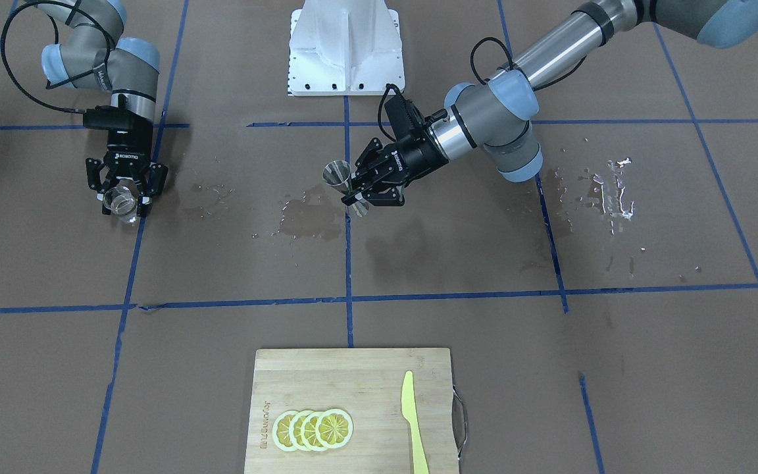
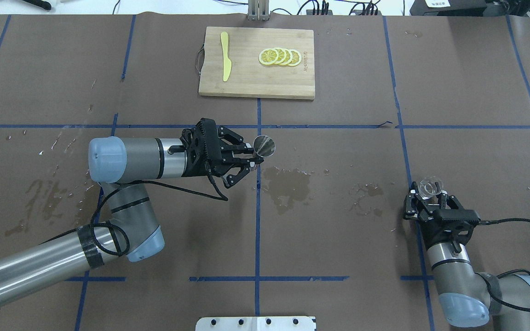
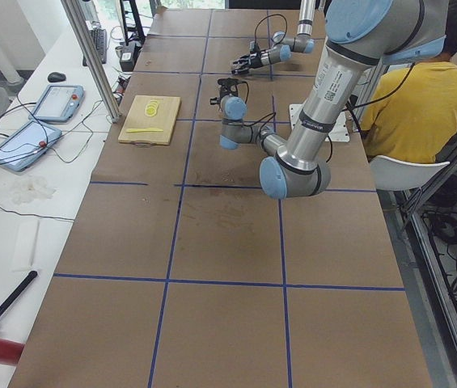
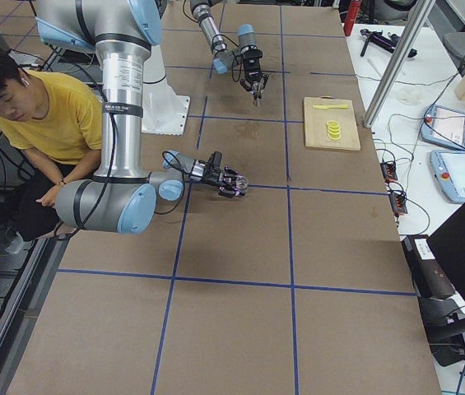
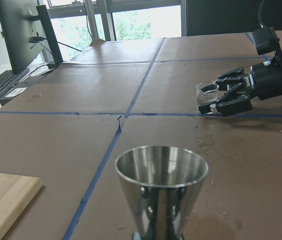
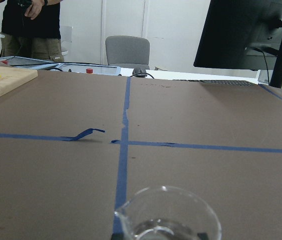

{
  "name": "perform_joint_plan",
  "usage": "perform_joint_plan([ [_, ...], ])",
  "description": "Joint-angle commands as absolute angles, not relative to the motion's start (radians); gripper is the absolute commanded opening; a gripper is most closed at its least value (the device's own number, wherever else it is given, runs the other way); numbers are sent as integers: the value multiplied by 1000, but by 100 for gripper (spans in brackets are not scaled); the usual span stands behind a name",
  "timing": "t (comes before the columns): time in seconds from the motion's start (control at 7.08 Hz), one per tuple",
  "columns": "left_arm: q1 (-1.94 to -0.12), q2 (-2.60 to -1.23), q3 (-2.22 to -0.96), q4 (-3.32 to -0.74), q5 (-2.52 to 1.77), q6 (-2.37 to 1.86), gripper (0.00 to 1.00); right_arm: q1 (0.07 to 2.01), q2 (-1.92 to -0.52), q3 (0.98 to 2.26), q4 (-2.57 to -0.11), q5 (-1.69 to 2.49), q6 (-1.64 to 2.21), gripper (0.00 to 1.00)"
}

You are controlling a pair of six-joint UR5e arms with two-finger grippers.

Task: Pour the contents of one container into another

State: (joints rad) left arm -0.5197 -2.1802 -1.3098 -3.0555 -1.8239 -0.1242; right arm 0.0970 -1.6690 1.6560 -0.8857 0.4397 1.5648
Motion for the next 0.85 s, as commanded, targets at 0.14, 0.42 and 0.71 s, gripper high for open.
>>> perform_joint_plan([
  [0.14, -520, -2180, -1310, -3056, -1824, -124, 0, 92, -1670, 1660, -882, 439, 1565, 0],
  [0.42, -522, -2178, -1310, -3056, -1824, -124, 0, 94, -1678, 1675, -877, 431, 1563, 0],
  [0.71, -522, -2172, -1312, -3059, -1825, -124, 0, 97, -1700, 1737, -877, 436, 1527, 0],
])
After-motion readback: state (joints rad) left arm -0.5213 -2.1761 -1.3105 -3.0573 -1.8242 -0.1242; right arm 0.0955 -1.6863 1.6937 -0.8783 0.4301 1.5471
